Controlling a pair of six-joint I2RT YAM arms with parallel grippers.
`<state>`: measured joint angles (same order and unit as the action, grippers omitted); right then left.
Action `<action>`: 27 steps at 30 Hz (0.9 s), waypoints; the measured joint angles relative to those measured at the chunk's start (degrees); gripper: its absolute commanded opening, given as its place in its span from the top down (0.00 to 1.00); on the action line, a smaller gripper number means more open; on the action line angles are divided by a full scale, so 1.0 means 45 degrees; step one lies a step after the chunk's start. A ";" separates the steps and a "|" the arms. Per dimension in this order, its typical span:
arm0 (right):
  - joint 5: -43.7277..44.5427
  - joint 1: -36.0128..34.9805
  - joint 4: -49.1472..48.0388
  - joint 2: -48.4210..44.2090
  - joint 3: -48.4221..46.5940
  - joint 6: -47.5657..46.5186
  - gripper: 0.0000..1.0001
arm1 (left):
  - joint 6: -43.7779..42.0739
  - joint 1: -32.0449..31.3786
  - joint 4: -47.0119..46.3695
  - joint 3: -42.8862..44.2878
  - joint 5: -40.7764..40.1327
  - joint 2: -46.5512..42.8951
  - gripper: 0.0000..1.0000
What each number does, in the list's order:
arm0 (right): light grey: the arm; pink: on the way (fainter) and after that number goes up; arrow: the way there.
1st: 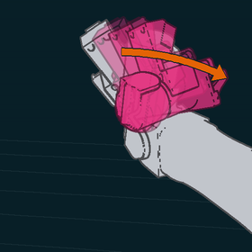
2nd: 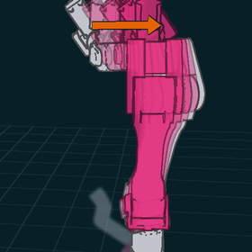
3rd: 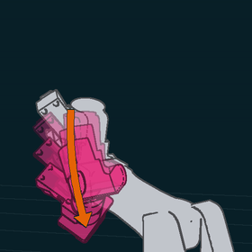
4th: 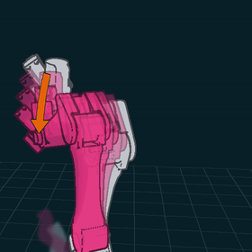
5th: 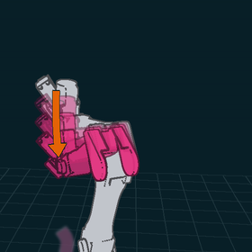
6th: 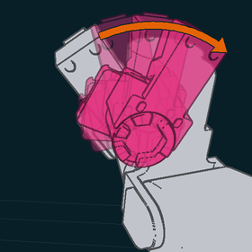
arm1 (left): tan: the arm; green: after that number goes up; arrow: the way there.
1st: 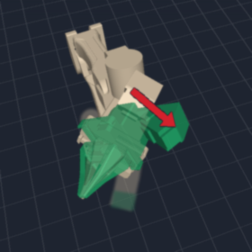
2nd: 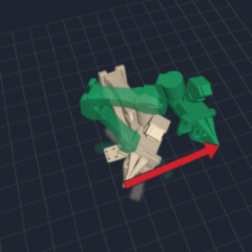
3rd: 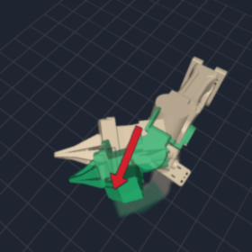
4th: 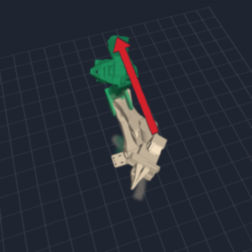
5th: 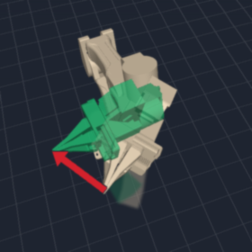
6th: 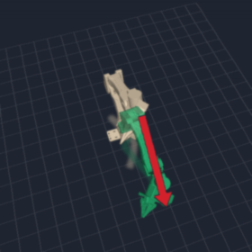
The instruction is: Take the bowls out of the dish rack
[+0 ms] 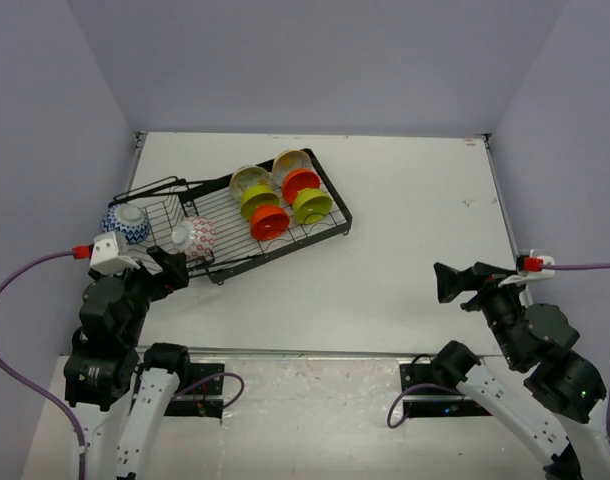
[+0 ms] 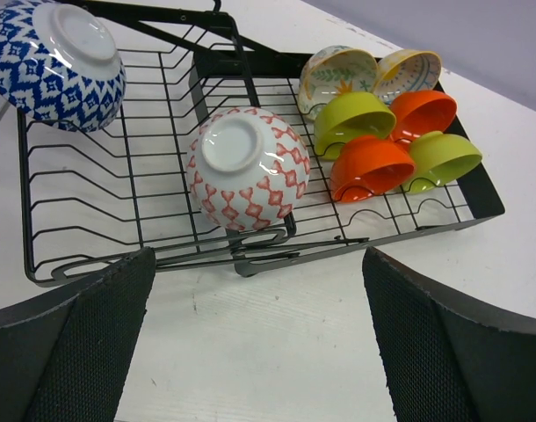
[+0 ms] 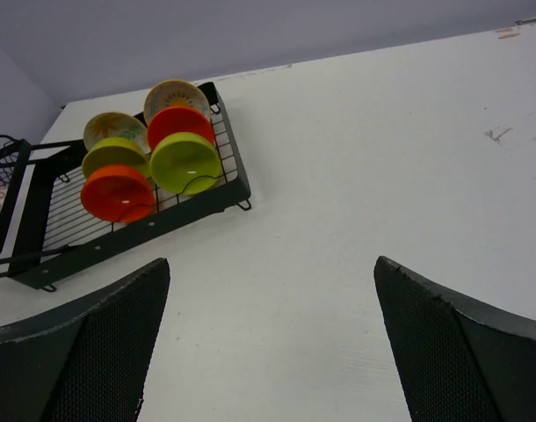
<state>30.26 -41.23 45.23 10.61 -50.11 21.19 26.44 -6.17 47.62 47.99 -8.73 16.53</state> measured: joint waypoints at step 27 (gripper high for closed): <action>-0.3813 0.0000 -1.0433 0.9088 0.2506 0.7883 0.01 | 0.0126 0.0000 -0.2414 -0.0976 -0.0539 -0.0369 0.00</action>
<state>13.10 -41.23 -1.72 51.51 -38.83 56.66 27.00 -6.17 36.75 43.59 -11.16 14.87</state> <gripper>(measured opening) 0.987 0.997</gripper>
